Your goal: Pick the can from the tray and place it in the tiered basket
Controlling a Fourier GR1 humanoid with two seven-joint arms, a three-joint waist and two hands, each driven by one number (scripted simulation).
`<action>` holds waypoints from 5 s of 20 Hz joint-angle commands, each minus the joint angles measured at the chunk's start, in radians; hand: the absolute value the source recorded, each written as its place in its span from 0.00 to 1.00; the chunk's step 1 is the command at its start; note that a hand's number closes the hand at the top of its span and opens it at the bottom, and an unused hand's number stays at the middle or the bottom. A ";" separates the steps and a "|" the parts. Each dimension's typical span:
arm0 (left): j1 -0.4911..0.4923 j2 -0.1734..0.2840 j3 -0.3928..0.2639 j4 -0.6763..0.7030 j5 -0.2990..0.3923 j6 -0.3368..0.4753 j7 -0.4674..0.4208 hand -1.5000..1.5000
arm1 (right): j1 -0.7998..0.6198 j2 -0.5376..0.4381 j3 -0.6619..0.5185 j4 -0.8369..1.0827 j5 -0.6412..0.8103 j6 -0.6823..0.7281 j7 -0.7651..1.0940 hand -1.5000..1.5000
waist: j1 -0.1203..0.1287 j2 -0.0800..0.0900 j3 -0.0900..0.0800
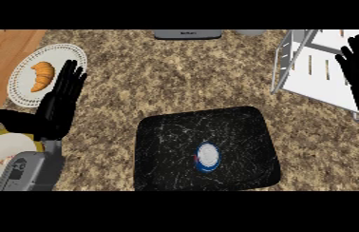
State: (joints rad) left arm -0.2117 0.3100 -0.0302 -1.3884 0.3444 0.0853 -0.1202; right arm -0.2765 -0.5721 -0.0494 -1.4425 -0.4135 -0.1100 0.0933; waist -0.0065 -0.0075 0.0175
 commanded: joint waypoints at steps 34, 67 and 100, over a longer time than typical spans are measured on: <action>0.012 0.093 -0.132 -0.040 -0.361 0.172 0.194 0.50 | 0.195 -0.048 0.493 -0.804 0.733 -0.153 1.327 0.00 | 0.039 0.014 -0.024; 0.066 0.141 -0.034 -0.071 -0.323 0.092 0.187 0.50 | 0.060 0.435 0.645 -0.360 1.052 0.124 1.394 0.00 | 0.010 0.004 -0.021; 0.104 0.044 -0.051 -0.115 -0.419 0.128 0.188 0.50 | 0.058 0.571 0.587 -0.074 0.955 0.100 1.249 1.00 | 0.019 0.008 -0.017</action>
State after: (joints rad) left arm -0.1354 0.3708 -0.0673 -1.4621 -0.0513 0.1953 0.0587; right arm -0.1854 -0.0151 0.5606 -1.5825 0.6170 -0.0027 1.2039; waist 0.0090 -0.0020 -0.0014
